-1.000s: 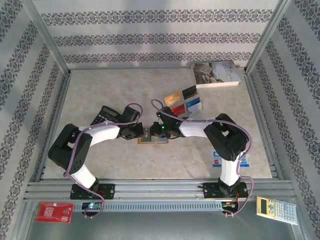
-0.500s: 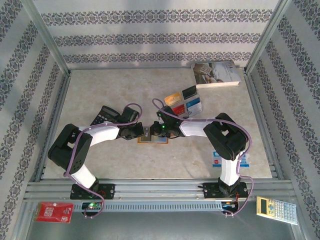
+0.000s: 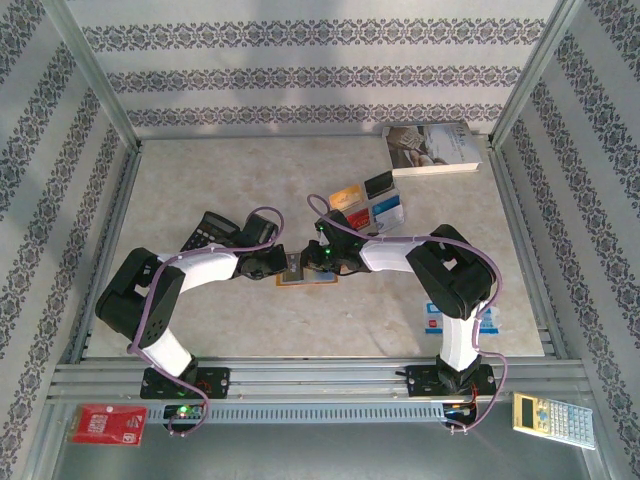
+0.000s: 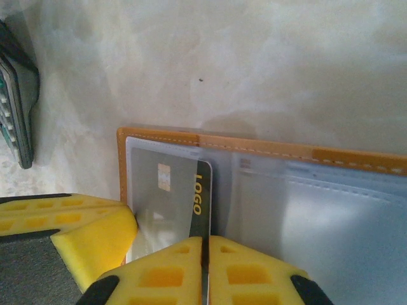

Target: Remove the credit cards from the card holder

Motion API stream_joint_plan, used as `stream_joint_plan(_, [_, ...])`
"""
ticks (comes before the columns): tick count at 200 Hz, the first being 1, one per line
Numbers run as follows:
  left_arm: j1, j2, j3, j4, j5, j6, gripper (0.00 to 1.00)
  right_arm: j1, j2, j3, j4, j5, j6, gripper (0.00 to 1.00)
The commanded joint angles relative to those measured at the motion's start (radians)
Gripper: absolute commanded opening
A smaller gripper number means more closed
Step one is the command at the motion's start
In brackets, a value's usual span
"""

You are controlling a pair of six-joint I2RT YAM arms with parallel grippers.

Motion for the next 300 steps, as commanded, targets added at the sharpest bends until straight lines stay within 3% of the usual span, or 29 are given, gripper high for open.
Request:
stream_joint_plan(1, [0.01,0.025,-0.037,-0.072,-0.018,-0.008,0.09,0.007,-0.015,-0.019,0.037,-0.001,0.008,0.07])
stream_joint_plan(27, [0.013,0.0,-0.021,-0.095,-0.025,-0.001,0.11,-0.003,-0.039,-0.039,0.022,0.034,0.001,0.02])
stream_joint_plan(89, [0.017,-0.049,0.037,-0.183,-0.068,0.042,0.15,-0.014,-0.084,-0.077,-0.003,0.097,-0.012,0.01])
stream_joint_plan(107, [0.016,-0.048,0.052,-0.189,-0.064,0.054,0.15,-0.007,-0.068,-0.058,-0.008,0.07,-0.015,0.01])
stream_joint_plan(156, [0.015,-0.009,0.086,-0.114,0.1,0.077,0.15,-0.001,-0.044,-0.038,0.01,0.037,-0.012,0.02])
stream_joint_plan(246, [0.017,0.086,0.059,-0.121,0.062,0.064,0.1,0.02,-0.036,-0.028,0.074,-0.026,-0.033,0.16])
stream_joint_plan(300, [0.016,0.078,0.056,-0.125,0.052,0.066,0.1,0.019,-0.016,-0.036,0.085,-0.001,-0.001,0.11])
